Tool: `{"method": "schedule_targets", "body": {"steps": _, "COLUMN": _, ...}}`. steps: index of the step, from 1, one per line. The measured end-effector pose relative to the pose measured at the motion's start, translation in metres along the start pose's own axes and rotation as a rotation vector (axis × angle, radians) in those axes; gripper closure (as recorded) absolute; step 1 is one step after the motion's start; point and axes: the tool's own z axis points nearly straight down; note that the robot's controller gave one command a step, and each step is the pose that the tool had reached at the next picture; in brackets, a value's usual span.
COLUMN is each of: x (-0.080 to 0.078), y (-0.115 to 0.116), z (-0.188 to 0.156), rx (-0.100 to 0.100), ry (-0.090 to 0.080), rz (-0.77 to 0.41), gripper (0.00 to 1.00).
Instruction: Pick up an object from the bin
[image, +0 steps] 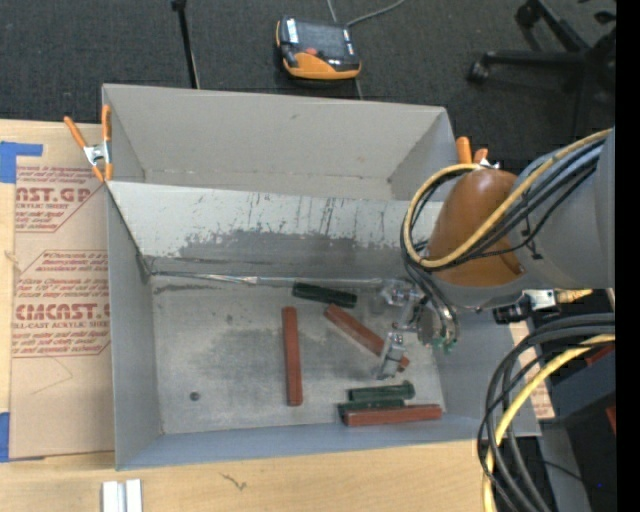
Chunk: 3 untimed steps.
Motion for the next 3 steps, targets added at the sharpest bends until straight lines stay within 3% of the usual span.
{"method": "schedule_targets", "body": {"steps": 1, "x": -0.001, "y": 0.002, "z": 0.02, "rx": 0.001, "ry": -0.002, "rz": -0.135, "gripper": 0.0}}
{"method": "schedule_targets", "body": {"steps": 2, "x": 0.014, "y": -0.003, "z": 0.028, "rx": 0.001, "ry": 0.001, "rz": 0.252, "gripper": 1.0}}
{"method": "schedule_targets", "body": {"steps": 3, "x": 0.014, "y": -0.003, "z": 0.028, "rx": 0.001, "ry": 0.001, "rz": 0.252, "gripper": 1.0}}
